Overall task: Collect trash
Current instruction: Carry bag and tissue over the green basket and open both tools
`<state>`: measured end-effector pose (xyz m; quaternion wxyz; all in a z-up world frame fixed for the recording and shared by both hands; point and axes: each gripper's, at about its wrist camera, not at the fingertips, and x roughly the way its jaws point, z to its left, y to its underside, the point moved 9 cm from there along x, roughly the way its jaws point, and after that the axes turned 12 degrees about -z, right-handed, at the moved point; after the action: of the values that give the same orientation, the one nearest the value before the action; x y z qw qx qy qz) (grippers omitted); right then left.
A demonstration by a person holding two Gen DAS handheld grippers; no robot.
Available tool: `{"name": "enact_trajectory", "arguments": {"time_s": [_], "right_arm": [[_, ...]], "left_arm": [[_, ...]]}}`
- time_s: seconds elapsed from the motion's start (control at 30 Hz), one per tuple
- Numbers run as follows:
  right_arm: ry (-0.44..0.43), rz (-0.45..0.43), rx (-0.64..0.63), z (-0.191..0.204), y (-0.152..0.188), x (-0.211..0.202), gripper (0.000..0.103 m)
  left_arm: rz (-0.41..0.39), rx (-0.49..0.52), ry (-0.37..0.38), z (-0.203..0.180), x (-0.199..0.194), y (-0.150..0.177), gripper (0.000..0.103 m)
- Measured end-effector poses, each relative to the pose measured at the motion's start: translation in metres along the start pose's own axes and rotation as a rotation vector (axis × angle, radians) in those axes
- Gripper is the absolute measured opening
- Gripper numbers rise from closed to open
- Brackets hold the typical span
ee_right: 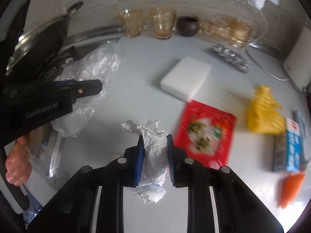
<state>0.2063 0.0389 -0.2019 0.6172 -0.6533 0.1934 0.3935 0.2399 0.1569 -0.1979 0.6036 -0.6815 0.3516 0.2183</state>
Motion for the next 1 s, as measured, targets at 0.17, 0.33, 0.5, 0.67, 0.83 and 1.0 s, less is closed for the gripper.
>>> {"name": "enact_trajectory", "arguments": {"time_s": [0.17,0.33,0.5,0.67,0.83,1.0], "right_arm": [[0.027,-0.027,0.044,-0.025,0.030,-0.056,0.023],[0.063,-0.027,0.077,-0.053,0.077,-0.108,0.023],[0.096,-0.026,0.132,-0.082,0.130,-0.157,0.023],[0.134,-0.021,0.162,-0.106,0.174,-0.190,0.024],[0.158,-0.027,0.190,-0.128,0.213,-0.222,0.025],[0.172,-0.045,0.222,-0.145,0.235,-0.247,0.026]], "left_arm": [[0.015,0.044,0.051,-0.044,-0.031,0.026,0.022],[0.046,0.089,0.111,-0.099,-0.060,0.060,0.022],[0.090,0.141,0.190,-0.159,-0.089,0.101,0.022],[0.122,0.207,0.227,-0.205,-0.112,0.145,0.022],[0.156,0.227,0.238,-0.233,-0.126,0.181,0.022],[0.196,0.247,0.231,-0.255,-0.132,0.217,0.022]]}}
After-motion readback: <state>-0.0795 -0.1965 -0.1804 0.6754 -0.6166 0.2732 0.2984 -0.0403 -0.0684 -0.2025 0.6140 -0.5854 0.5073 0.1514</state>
